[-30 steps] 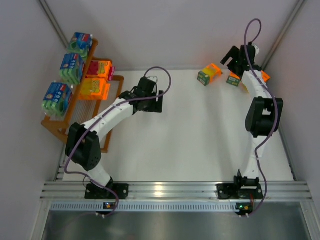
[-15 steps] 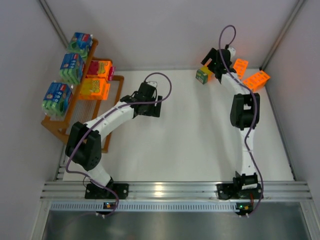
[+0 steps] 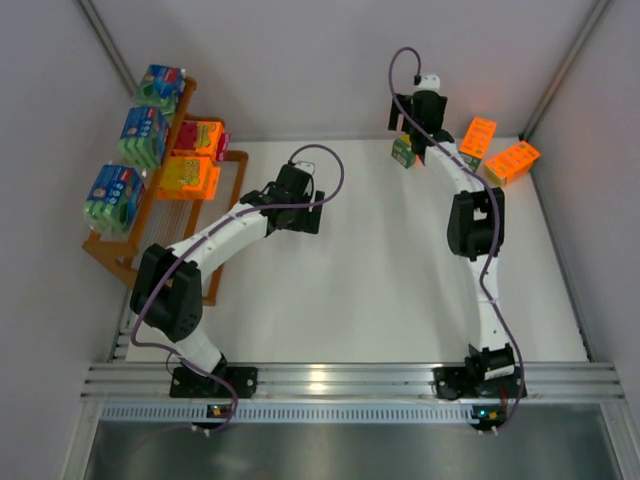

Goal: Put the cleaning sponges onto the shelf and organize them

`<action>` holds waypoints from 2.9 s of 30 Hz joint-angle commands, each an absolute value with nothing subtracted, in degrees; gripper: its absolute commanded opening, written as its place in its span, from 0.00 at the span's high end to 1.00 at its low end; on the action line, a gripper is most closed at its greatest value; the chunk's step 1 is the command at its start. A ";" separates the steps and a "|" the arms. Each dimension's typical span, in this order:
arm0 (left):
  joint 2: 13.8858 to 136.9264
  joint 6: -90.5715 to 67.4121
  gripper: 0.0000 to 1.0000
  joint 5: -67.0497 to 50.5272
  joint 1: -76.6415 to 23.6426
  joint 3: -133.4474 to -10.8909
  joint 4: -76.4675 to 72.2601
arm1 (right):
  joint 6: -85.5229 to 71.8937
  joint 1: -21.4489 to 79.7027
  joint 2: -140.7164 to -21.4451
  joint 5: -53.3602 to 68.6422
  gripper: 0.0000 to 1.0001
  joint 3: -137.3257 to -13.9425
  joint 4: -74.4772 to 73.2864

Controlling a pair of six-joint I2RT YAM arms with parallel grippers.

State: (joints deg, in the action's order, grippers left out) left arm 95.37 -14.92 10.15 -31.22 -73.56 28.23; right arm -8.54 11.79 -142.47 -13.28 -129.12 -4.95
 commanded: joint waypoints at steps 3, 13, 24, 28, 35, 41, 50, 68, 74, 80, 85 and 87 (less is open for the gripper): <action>95.27 -14.50 0.18 9.76 -31.11 -73.48 26.02 | 4.22 12.13 -146.60 -12.13 0.01 -135.79 0.26; 98.43 -14.94 0.18 6.59 -30.85 -74.62 26.10 | 8.88 10.90 -150.73 -14.42 0.01 -136.32 -5.54; 98.35 -16.70 0.18 5.54 -30.32 -75.67 26.19 | 2.82 10.28 -139.94 -7.11 0.03 -115.82 -9.95; 96.77 -18.63 0.18 4.66 -30.23 -75.59 26.19 | 5.63 13.53 -130.70 -11.62 0.05 -109.05 -3.58; 91.76 -19.78 0.18 5.01 -30.15 -73.48 26.19 | -2.63 12.75 -129.65 -4.76 0.02 -110.06 -19.69; 85.79 -19.60 0.18 5.97 -30.06 -69.53 26.19 | -9.04 12.48 -122.35 -3.69 0.02 -95.55 -15.99; 79.46 -20.74 0.17 5.98 -30.15 -66.71 26.19 | -11.68 18.45 -111.90 -6.85 0.07 -77.89 -17.23; 69.28 -30.23 0.18 1.41 -30.32 -58.28 26.10 | -64.44 42.90 -87.63 -6.95 0.04 -60.09 -12.48; 61.19 -36.11 0.20 0.70 -32.95 -52.49 25.58 | -52.76 33.68 -78.41 -12.37 0.02 -60.13 -12.05; 61.34 -44.72 0.51 -6.58 -39.02 -41.68 11.37 | -36.66 30.15 -81.55 -1.44 0.06 -57.21 -5.54; 63.63 -50.71 0.75 -6.25 -41.30 -34.36 0.62 | -34.19 29.97 -89.82 5.18 0.47 -56.69 -3.00; 64.59 -50.02 0.80 -6.06 -42.97 -35.06 0.53 | -34.02 30.06 -91.66 5.01 0.61 -56.08 -1.94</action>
State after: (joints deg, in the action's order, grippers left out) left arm 64.58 -47.07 -5.45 -40.93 -33.80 10.22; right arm -37.32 30.06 -89.95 1.32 -57.01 -5.34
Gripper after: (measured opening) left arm 0.213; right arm 0.442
